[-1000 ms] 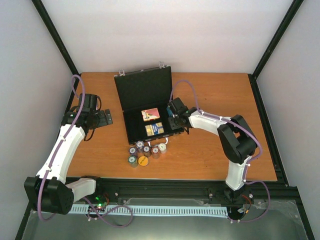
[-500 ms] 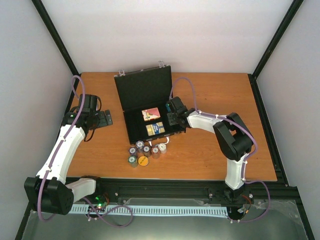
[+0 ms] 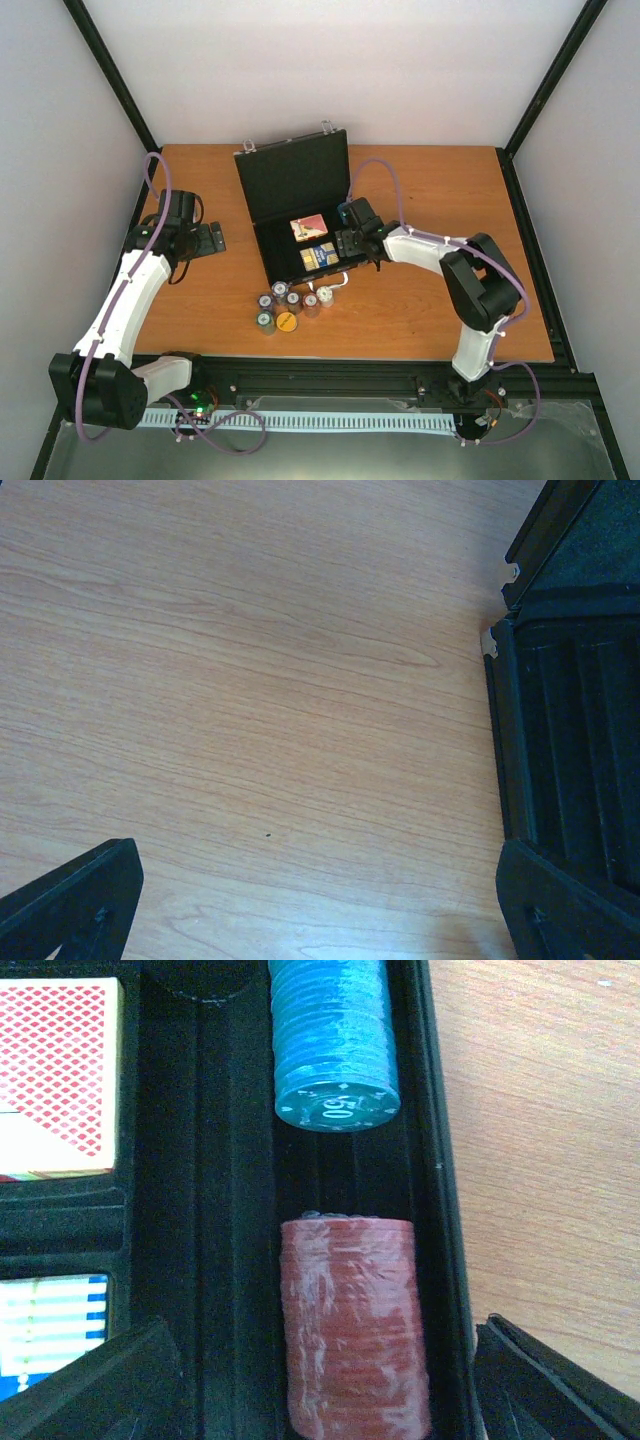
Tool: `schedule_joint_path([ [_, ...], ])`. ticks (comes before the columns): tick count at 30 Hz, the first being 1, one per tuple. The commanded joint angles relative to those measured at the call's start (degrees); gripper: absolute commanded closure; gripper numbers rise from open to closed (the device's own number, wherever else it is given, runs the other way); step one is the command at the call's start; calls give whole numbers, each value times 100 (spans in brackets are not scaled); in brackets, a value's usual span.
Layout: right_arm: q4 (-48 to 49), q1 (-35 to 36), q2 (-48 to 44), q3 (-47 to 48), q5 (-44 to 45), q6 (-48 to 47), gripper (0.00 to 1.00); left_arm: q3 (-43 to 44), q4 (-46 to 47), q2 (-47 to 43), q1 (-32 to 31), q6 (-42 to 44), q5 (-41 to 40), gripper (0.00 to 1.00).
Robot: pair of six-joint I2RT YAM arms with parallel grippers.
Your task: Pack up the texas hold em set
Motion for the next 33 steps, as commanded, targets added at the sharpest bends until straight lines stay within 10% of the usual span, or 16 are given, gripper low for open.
schedule_joint_path([
  [1, -361, -53, -524, 160, -89, -119, 17, 14, 7, -50, -6, 85, -2, 0],
  [15, -2555, 739, -1241, 890, -1351, -778, 17, 32, 47, -39, -8, 87, 8, 0],
  [33, -2838, 1663, -1193, 434, -2110, -1476, 27, 19, 76, -91, -4, 96, 132, 0],
])
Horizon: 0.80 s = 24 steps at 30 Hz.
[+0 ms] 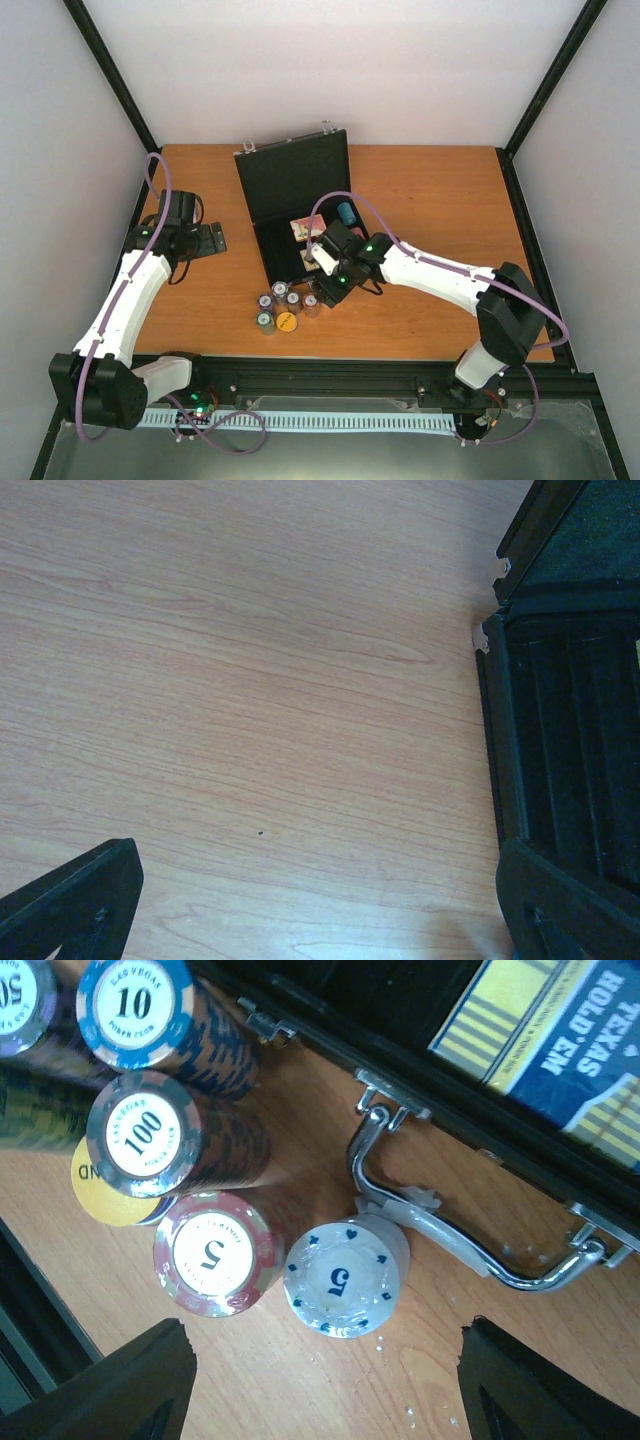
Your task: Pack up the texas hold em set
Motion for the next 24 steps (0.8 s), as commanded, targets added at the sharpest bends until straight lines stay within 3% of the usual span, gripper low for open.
schedule_joint_path([
  [1, -111, 138, 169, 128, -64, -328, 27, 44, 67, -104, -4, 96, 29, 0],
  [13, -569, 592, 462, 775, -12, -773, 30, 58, 33, -180, -4, 100, -7, 0],
  [24, -278, 870, 1127, 1009, -2, -712, 31, 27, 25, -196, -4, 118, -28, 0],
])
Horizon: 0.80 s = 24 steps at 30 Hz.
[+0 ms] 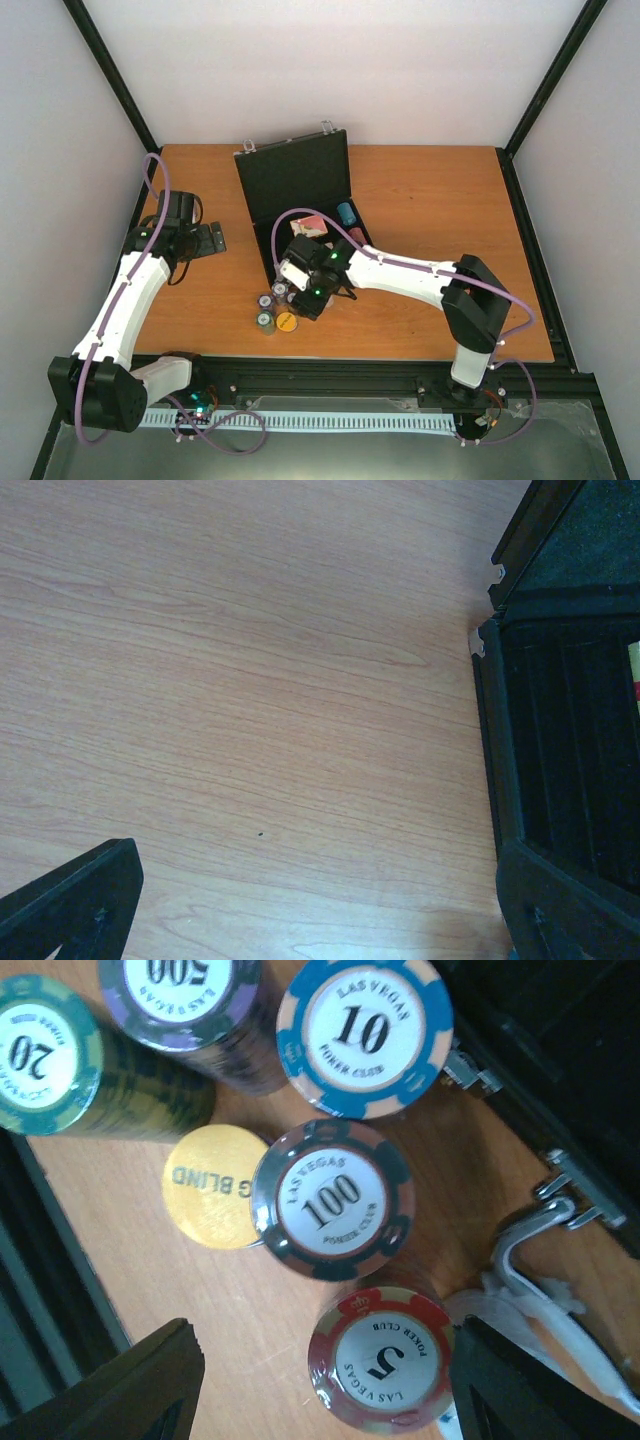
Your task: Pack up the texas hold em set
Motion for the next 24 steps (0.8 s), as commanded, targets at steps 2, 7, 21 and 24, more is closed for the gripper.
schedule_joint_path([
  [2, 142, 65, 228, 42, 124, -24, 31, -2, 19, -144, -9, 124, -34, 0],
  [7, 179, 63, 336, 0, 304, -22, 31, -42, 13, -190, -5, 116, -37, 0],
  [21, 192, 63, 455, -100, 710, -41, 45, -84, 14, -211, -4, 98, -103, 0],
  [24, 206, 63, 448, -93, 709, -15, 55, -89, 8, -202, -4, 90, -104, 0],
])
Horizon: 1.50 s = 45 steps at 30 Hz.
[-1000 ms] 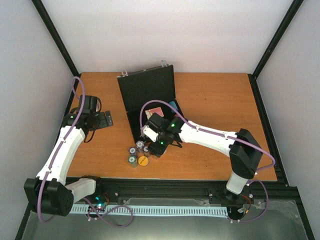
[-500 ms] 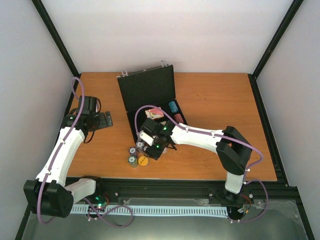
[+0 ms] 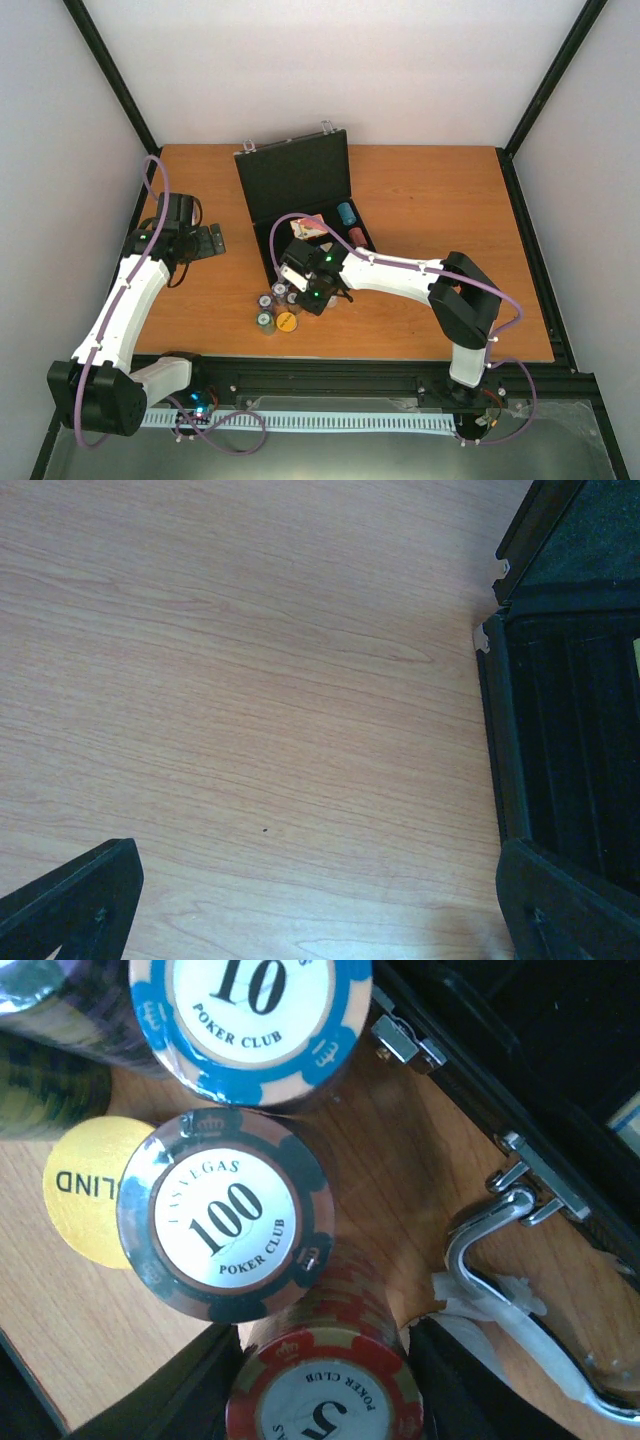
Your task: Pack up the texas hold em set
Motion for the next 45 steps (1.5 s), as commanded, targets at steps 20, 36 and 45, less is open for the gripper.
schedule_joint_path([
  [20, -455, -567, -918, 989, 134, 14, 83, -16, 24, -64, -5, -8, -112, 0],
  [36, 3023, -2093, -163, 316, 977, 445, 87, 0, 208, 132, -4, 10, -51, 0],
  [45, 3337, -2400, 640, 926, 1404, 206, 88, -9, 211, 196, -4, 34, -140, 0],
])
